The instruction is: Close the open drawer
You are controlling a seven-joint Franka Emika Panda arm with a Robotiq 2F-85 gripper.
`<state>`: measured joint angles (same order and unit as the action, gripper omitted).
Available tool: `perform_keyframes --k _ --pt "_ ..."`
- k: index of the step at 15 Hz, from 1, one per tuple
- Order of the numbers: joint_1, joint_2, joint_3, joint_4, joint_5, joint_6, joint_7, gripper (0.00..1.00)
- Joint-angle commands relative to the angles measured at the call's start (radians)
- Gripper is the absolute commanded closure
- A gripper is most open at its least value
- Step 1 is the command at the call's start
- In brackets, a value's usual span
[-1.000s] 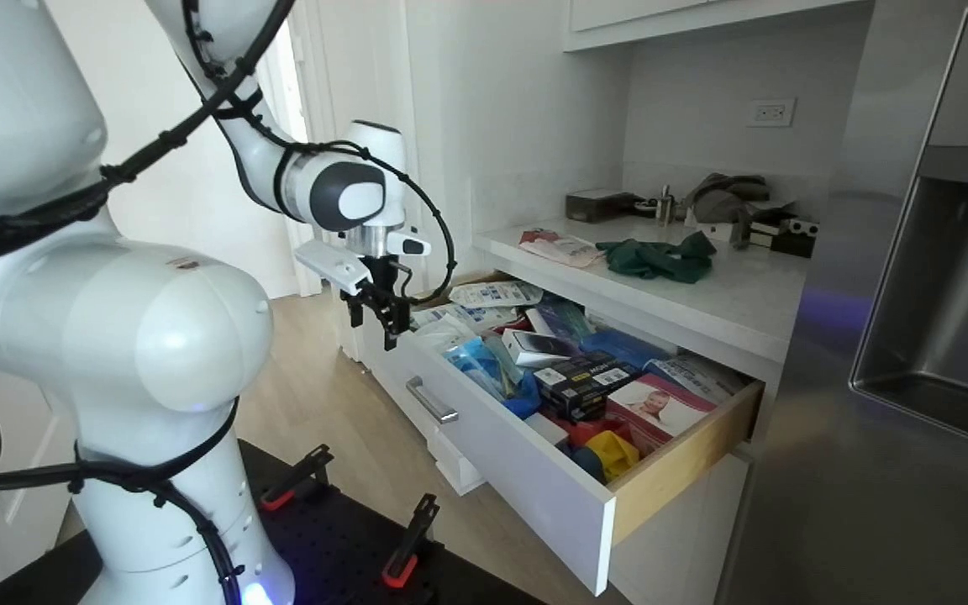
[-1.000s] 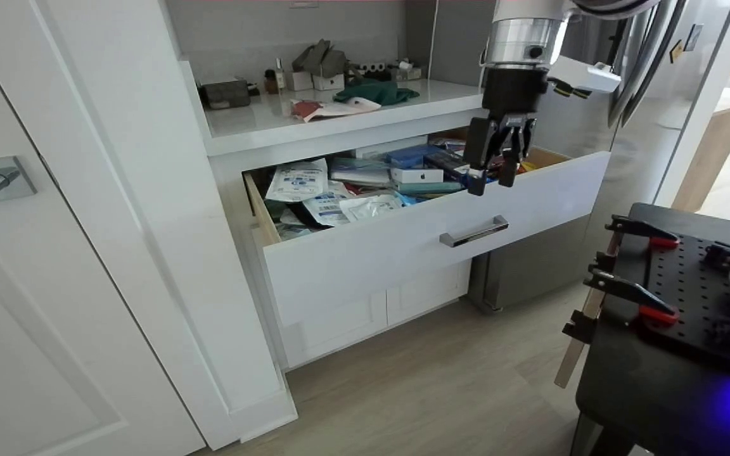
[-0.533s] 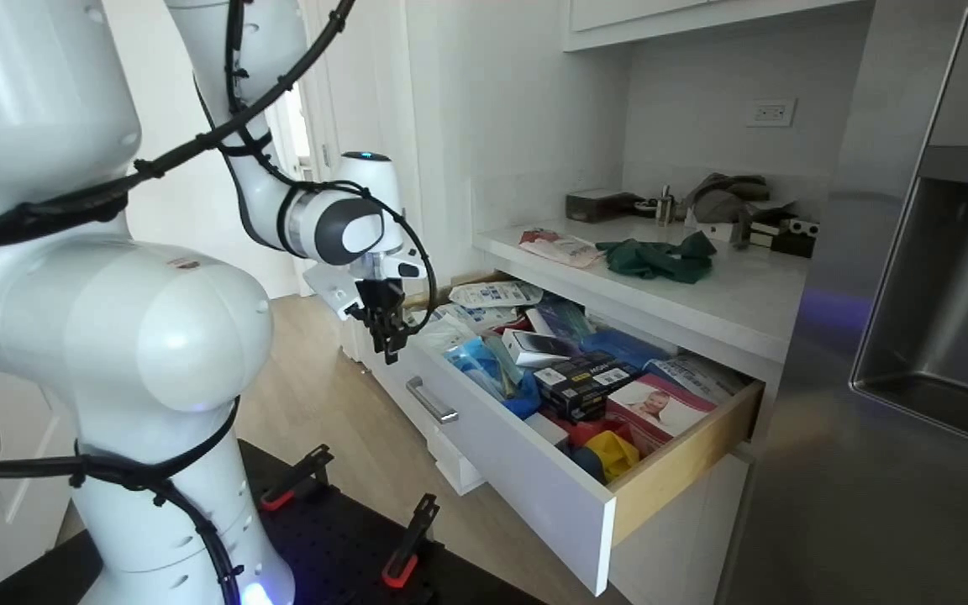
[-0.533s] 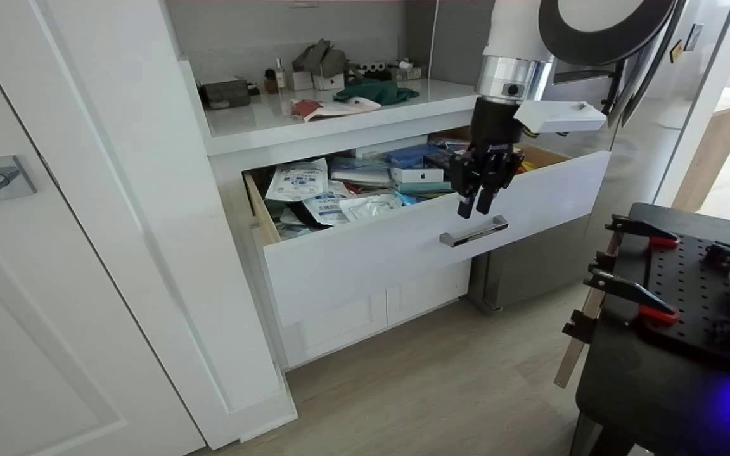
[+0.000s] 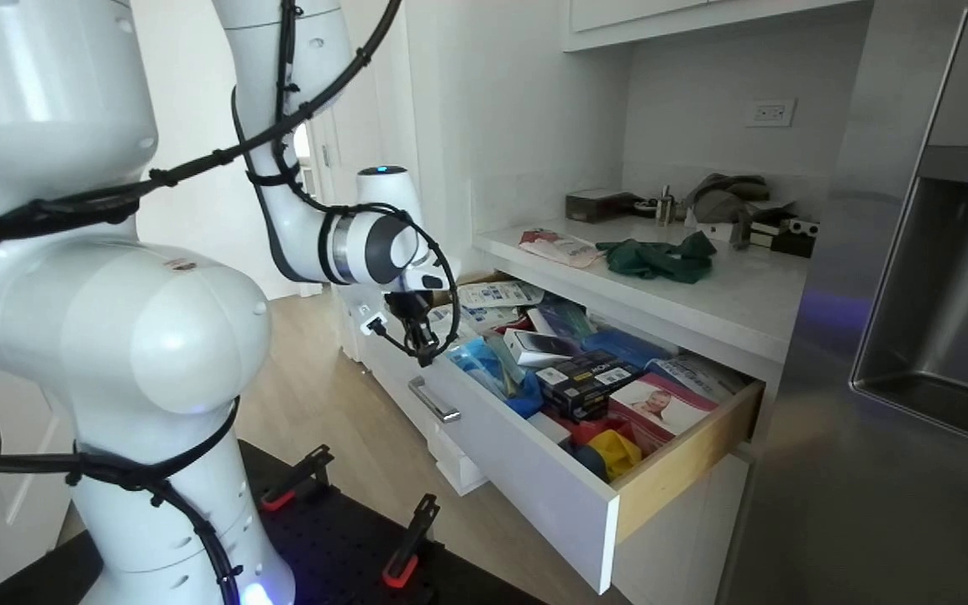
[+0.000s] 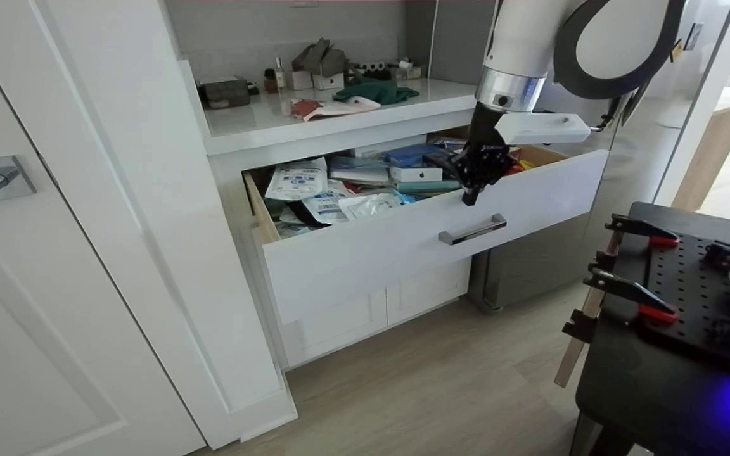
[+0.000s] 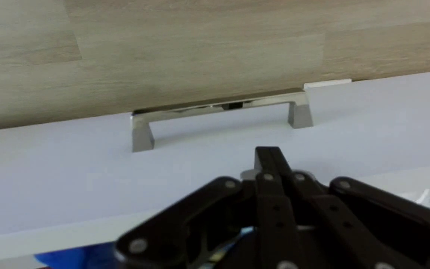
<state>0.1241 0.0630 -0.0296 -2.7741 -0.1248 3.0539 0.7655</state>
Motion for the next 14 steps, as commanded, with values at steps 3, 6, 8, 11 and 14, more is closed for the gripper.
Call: perform_keyframes --k 3,6,8,11,14 --pt "0.037 0.045 -0.172 0.095 -0.316 -0.046 0.262 0.97" --pt "0.062 0.073 -0.226 0.146 -0.442 -0.054 0.363 0.99" --pt "0.071 0.11 -0.244 0.185 -0.486 -0.057 0.393 1.0" --pt "0.081 0.185 -0.264 0.255 -0.509 -0.074 0.404 0.99" --pt "0.079 0.254 -0.269 0.322 -0.495 -0.09 0.382 0.99"
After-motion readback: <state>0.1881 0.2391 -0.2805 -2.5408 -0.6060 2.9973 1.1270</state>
